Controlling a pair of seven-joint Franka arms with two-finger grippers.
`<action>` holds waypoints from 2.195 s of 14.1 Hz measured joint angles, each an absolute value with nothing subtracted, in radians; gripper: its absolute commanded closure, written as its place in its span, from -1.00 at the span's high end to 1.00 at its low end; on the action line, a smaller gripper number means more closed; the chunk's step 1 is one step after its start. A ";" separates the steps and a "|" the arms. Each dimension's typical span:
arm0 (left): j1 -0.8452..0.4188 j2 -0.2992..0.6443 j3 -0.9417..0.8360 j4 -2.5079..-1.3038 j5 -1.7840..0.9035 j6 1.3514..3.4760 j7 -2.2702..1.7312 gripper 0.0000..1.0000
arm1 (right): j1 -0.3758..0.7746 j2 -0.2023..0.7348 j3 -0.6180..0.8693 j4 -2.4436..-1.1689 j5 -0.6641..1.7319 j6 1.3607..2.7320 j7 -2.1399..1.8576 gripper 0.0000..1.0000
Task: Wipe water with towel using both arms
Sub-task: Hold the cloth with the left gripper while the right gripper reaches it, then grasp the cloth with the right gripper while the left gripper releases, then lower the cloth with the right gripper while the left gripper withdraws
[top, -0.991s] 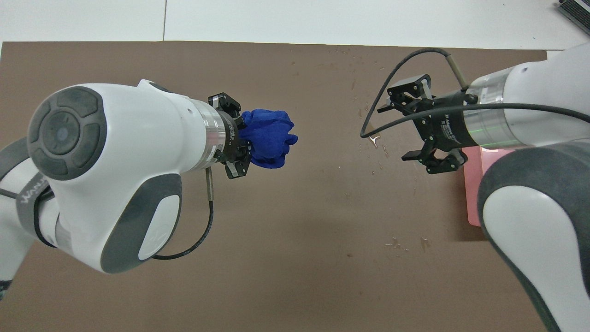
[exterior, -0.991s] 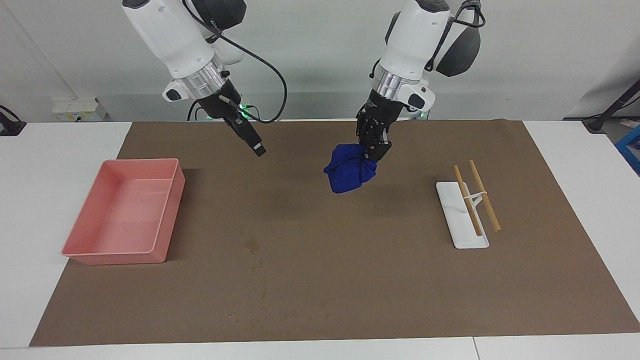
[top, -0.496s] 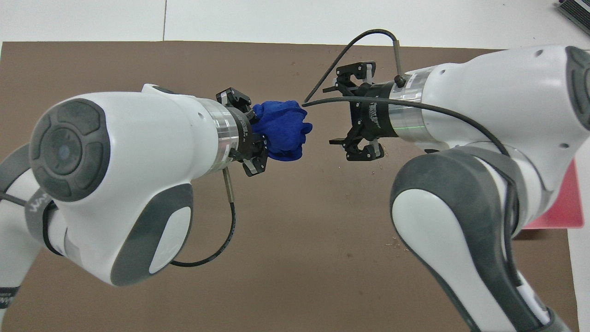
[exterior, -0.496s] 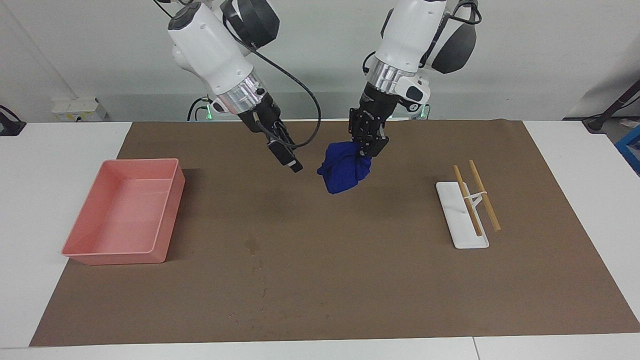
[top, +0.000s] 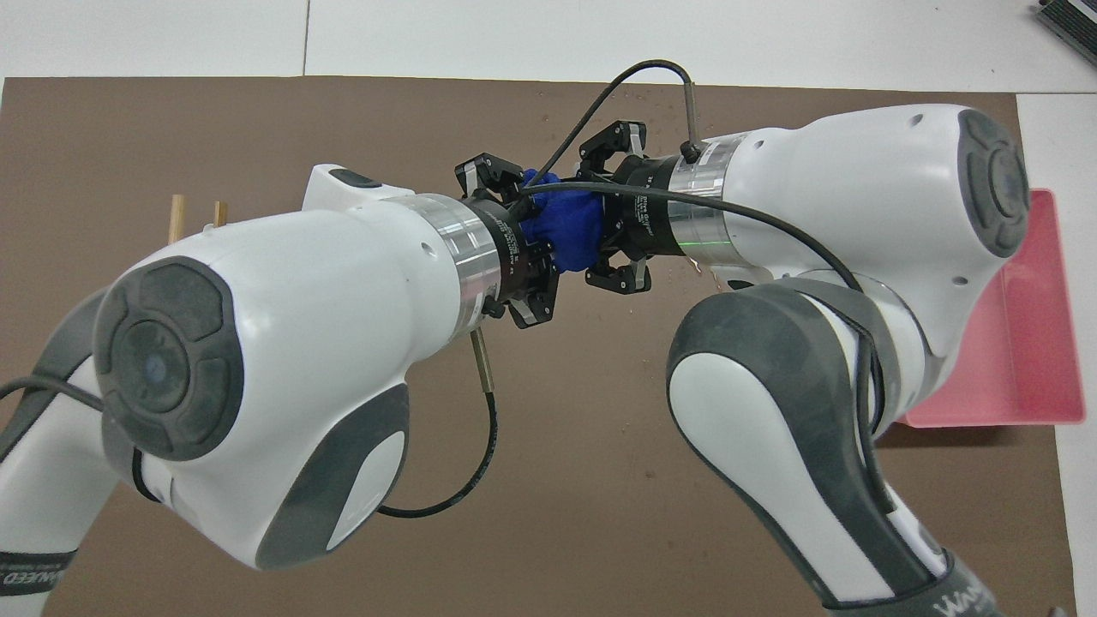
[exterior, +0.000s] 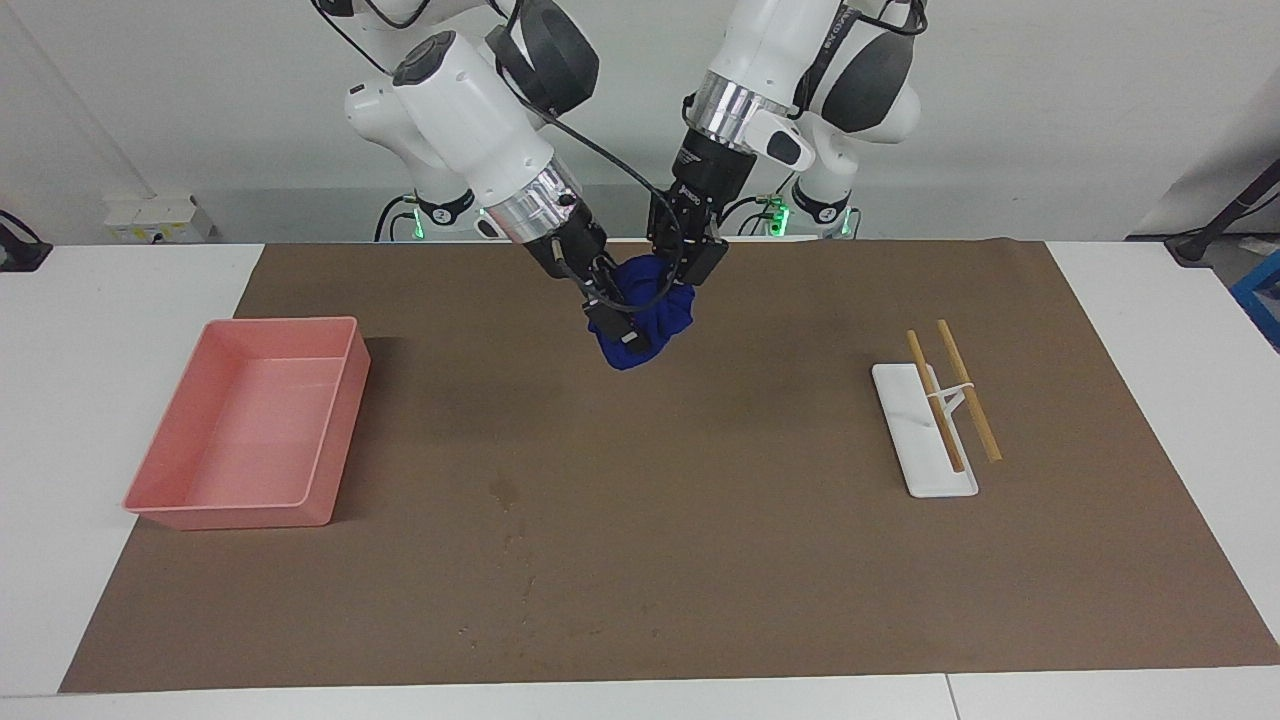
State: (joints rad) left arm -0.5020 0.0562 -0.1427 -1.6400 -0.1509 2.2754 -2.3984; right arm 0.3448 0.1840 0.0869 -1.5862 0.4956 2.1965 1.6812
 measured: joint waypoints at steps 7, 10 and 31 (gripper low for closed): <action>-0.502 0.056 -0.138 -1.640 -0.151 2.277 -2.397 1.00 | 0.342 0.186 0.078 -1.575 0.505 2.204 1.699 -1.00; -0.478 0.056 -0.132 -1.640 -0.151 2.273 -2.397 1.00 | 0.327 0.188 0.076 -1.570 0.469 2.236 1.699 -1.00; -0.076 0.049 -0.139 -1.657 -0.050 2.115 -2.187 1.00 | 0.143 0.761 0.076 -1.419 0.352 2.770 1.063 -1.00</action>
State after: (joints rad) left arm -0.0756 0.0487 -0.1388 -1.6569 -0.0501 2.1146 -2.1874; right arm 0.1430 0.7614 0.0765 -1.4193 0.3515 2.7701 1.0630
